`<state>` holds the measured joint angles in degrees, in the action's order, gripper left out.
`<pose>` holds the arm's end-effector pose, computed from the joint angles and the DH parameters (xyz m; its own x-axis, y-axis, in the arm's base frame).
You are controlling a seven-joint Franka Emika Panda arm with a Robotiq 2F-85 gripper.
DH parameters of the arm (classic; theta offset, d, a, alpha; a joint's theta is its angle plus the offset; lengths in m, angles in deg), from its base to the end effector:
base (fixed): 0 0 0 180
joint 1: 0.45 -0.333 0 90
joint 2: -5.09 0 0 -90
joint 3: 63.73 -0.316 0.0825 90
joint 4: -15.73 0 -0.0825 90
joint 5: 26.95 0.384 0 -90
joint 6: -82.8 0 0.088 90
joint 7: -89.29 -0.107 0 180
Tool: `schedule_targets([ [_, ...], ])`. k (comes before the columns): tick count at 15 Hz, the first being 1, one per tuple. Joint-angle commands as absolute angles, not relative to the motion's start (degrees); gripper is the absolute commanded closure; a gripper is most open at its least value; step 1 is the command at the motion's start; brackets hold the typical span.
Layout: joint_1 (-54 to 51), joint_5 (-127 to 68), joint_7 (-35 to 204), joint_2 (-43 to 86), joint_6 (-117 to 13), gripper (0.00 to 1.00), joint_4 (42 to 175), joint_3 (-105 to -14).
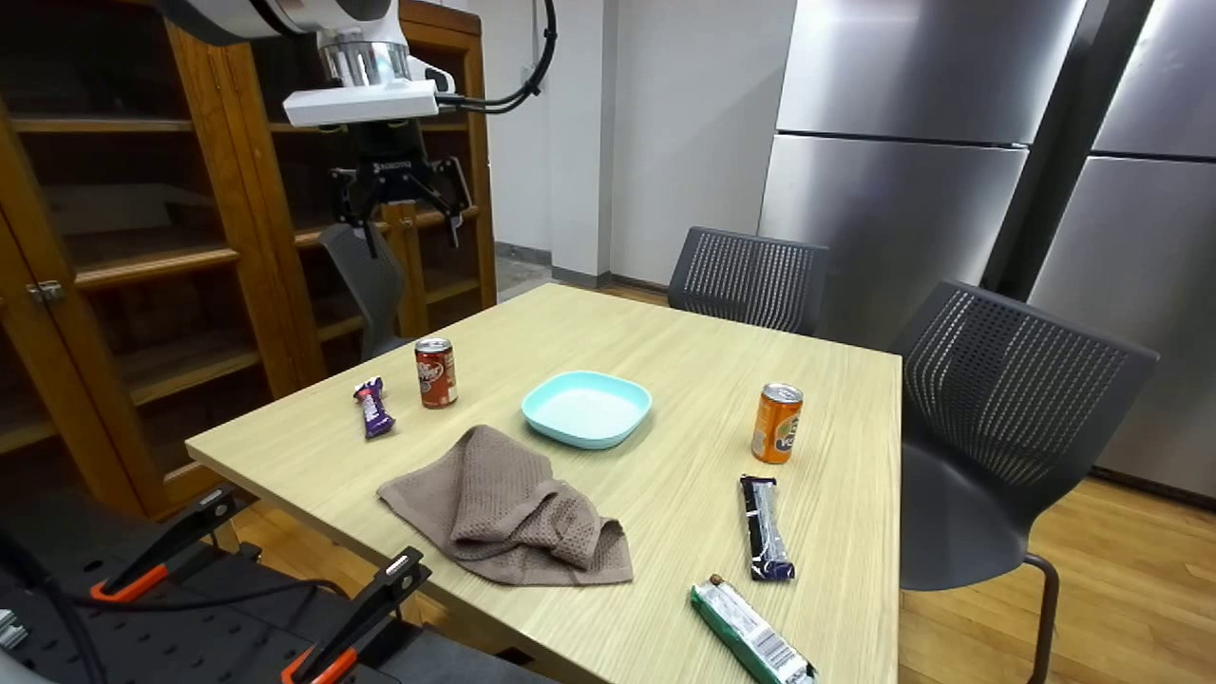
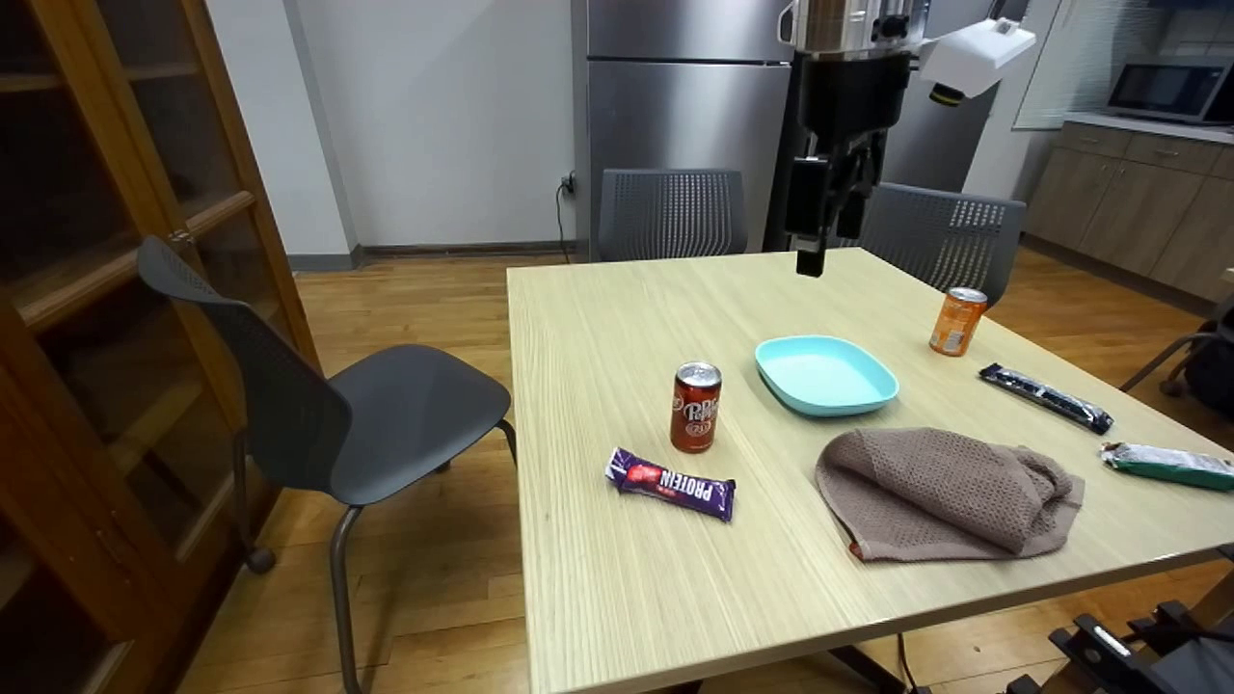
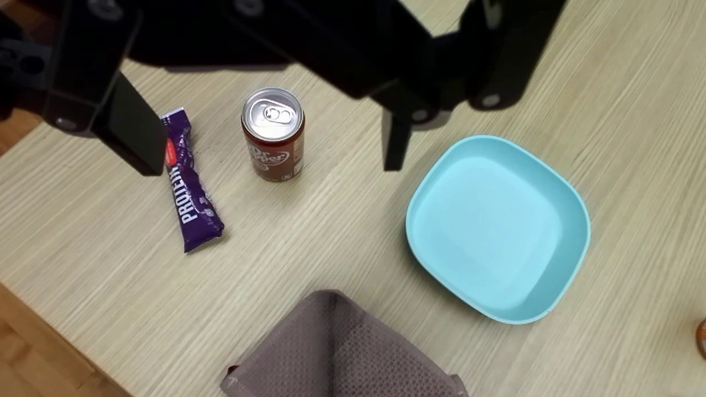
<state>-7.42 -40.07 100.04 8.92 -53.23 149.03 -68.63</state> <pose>0.5009 0.1028 0.3091 0.8473 0.5279 -0.0580 0.5304 -0.8360 0.1406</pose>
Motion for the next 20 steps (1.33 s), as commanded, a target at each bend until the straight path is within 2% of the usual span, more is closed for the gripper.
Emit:
schedule_targets([
  [1, -7.04, -40.04, 100.06, 8.90, -53.05, 0.00, 148.92, -69.03],
  [7, -7.85, -39.08, 103.64, 12.51, -55.84, 0.00, 146.50, -70.31],
  [13, -8.88, -37.58, 105.22, 23.52, -62.38, 0.00, 140.37, -72.85],
  [20, -10.90, -39.74, 107.35, 35.02, -59.90, 0.00, 131.63, -73.84],
])
